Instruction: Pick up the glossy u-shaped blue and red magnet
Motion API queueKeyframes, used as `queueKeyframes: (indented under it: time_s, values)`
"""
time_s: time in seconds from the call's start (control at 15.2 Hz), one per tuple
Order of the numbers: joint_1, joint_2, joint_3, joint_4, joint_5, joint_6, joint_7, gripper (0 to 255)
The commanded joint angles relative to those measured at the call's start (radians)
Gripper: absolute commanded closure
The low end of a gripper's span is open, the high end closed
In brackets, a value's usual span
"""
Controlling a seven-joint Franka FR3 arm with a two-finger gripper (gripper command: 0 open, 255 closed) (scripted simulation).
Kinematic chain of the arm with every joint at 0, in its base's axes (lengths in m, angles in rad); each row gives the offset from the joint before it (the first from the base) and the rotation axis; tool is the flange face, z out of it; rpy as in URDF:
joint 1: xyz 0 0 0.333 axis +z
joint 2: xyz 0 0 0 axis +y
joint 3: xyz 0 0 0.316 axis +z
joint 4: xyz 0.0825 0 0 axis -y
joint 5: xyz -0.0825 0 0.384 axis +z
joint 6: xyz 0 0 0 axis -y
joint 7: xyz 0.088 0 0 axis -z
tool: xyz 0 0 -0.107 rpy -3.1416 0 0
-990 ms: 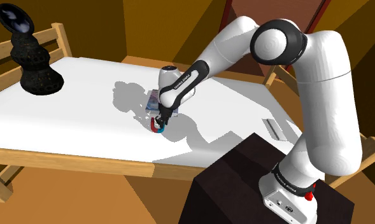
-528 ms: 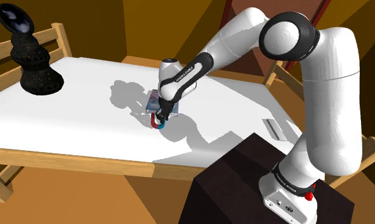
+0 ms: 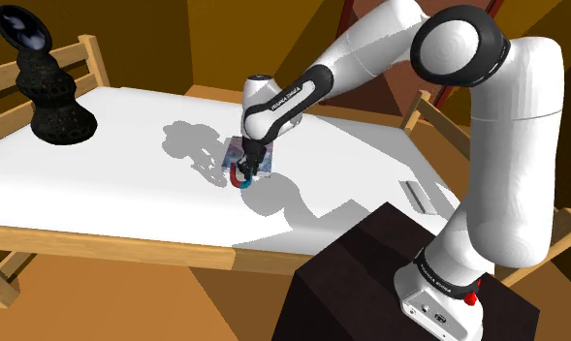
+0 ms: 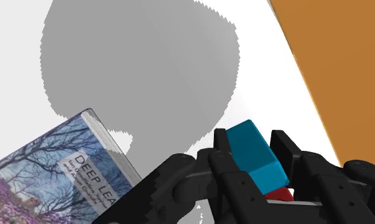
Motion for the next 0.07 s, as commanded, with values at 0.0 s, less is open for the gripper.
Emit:
queueKeyframes:
  time_s: [0.0]
  values:
    - [0.000, -0.006, 0.001, -0.001, 0.000, -0.006, 0.000, 255]
